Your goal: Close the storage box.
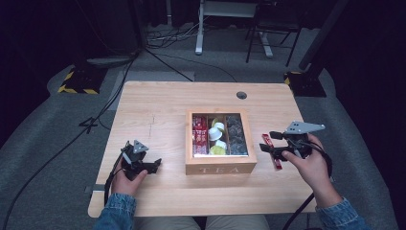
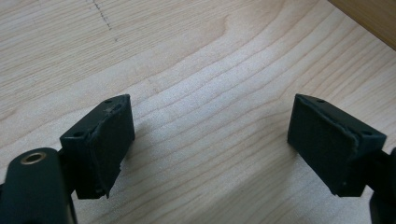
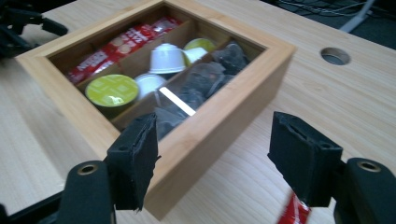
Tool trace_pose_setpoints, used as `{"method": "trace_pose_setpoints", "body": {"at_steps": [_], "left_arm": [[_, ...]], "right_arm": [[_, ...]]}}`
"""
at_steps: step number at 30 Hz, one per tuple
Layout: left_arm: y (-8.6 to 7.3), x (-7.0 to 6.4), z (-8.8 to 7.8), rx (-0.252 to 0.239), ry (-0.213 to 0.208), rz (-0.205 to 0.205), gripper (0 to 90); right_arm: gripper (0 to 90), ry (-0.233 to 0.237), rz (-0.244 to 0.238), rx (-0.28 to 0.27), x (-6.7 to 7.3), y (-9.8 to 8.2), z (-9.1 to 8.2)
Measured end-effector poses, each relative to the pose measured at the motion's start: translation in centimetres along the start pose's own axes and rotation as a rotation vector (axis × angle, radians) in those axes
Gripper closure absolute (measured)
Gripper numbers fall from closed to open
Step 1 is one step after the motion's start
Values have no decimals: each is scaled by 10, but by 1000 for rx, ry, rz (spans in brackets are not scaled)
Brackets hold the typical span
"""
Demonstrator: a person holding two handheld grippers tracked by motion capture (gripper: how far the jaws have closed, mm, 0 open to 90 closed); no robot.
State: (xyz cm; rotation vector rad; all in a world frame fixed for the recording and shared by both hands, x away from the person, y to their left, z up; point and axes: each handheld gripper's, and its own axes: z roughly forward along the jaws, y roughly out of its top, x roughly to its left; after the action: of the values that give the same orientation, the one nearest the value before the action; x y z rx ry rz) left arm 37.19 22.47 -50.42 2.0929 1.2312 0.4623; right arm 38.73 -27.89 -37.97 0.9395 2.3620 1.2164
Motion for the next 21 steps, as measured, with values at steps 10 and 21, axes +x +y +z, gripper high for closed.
{"method": "trace_pose_setpoints", "body": {"at_steps": [10,21], "left_arm": [[0,3,0,-2,-9,8,150],[0,3,0,-2,-9,6,149]], "right_arm": [[329,-52,96,18,-40,-16,-9],[327,-176,160,115,-75,-54,4]]}}
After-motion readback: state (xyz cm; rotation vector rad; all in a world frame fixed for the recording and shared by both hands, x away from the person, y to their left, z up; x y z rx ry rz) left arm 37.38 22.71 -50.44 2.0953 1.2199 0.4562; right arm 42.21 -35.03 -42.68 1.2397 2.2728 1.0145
